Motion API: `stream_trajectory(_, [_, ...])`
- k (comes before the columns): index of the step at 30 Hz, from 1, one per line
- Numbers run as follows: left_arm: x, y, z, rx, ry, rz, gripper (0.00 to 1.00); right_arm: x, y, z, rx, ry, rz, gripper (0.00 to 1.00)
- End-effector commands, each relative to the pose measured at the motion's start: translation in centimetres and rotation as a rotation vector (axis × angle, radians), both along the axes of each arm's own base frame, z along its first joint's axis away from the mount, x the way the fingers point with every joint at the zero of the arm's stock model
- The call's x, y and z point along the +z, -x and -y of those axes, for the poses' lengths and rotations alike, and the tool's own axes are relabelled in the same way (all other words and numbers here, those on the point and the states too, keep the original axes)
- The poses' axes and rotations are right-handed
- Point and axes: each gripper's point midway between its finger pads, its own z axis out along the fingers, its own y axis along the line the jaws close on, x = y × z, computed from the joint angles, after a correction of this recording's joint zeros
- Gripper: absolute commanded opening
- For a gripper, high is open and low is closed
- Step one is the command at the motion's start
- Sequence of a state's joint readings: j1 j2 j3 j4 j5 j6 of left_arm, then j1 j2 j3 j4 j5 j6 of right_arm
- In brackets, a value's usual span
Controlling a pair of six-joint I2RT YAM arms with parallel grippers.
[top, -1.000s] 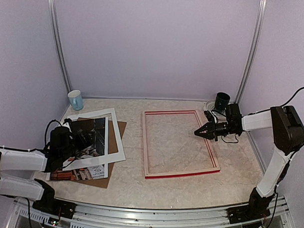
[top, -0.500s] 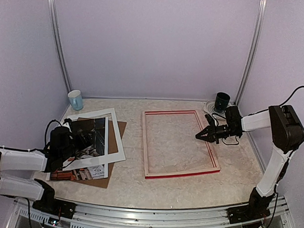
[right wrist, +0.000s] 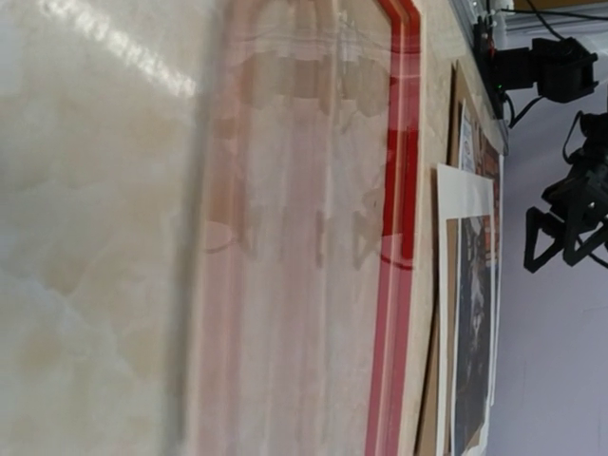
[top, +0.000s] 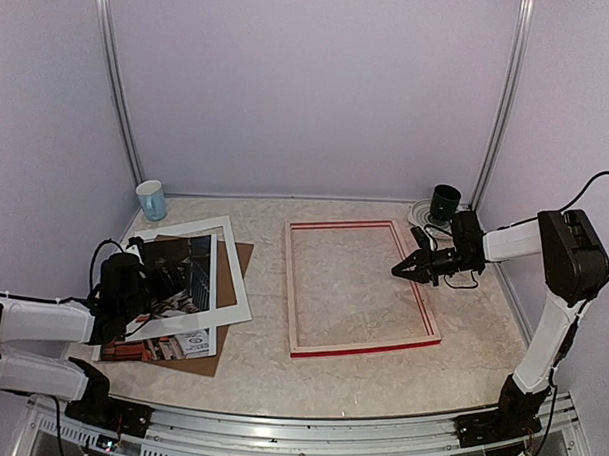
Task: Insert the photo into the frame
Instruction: Place the glass panel at the frame body.
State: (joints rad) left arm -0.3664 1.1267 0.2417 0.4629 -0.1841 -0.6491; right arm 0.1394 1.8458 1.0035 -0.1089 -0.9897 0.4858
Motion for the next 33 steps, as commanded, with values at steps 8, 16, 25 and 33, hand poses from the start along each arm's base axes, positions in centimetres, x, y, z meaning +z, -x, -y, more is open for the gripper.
stream_trajectory(8, [-0.2,0.1,-0.2,0.005,-0.013,-0.003,0.99,0.2,-1.1,0.7,-0.023,0.036,0.042,0.00])
stream_trajectory(16, [-0.3,0.1,-0.2,0.005,-0.011,-0.003,0.99,0.0,-1.0,0.7,-0.015,0.039,0.030,0.00])
stream_trajectory(25, [-0.2,0.1,-0.2,0.004,-0.012,-0.001,0.99,0.2,-0.8,0.3,0.009,0.014,0.029,0.00])
stream_trajectory(33, [-0.1,0.1,-0.2,0.004,-0.009,0.002,0.99,0.9,-0.3,-0.1,0.033,-0.041,0.009,0.00])
